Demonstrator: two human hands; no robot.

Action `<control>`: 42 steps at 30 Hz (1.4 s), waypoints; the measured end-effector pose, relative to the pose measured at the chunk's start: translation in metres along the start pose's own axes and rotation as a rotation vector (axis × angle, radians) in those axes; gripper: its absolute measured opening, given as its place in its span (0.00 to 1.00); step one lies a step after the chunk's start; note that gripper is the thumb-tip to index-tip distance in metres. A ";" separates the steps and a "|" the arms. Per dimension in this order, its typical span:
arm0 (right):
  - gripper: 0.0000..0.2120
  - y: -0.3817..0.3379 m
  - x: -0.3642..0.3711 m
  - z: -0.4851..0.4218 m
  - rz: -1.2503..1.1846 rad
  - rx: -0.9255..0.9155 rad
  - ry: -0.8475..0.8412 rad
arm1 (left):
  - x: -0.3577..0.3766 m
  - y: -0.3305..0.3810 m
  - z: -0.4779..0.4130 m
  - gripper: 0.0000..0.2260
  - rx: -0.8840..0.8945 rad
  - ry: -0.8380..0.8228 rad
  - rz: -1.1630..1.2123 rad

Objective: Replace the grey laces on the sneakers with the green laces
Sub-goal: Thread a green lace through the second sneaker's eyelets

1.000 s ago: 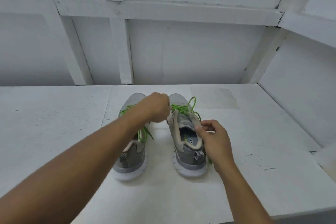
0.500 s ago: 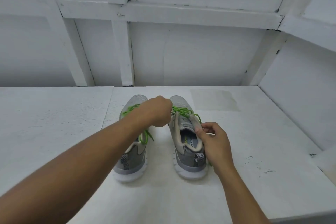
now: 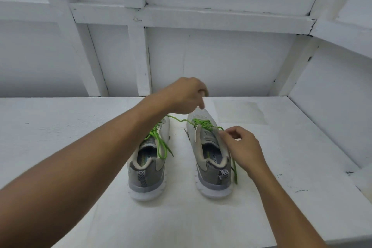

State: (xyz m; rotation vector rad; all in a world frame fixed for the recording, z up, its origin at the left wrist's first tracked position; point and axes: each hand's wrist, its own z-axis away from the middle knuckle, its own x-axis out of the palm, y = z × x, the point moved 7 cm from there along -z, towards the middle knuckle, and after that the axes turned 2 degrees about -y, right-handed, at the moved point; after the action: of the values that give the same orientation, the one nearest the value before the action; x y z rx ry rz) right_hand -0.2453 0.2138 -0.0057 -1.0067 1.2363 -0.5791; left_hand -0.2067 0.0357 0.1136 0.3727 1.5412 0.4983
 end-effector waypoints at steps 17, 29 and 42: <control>0.20 0.009 0.000 -0.014 0.064 0.028 -0.011 | 0.085 -0.013 -0.016 0.07 -0.126 0.098 0.012; 0.20 0.012 0.003 -0.016 0.049 0.025 -0.021 | 0.091 -0.018 -0.020 0.07 -0.108 0.135 0.068; 0.21 0.015 0.005 -0.021 0.058 0.042 -0.040 | 0.099 -0.018 -0.025 0.07 -0.120 0.167 0.033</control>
State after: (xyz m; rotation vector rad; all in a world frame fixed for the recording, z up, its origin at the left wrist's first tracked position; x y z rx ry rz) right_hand -0.2658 0.2105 -0.0213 -0.9396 1.2096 -0.5353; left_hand -0.2339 0.0705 0.0201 0.2693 1.6593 0.6585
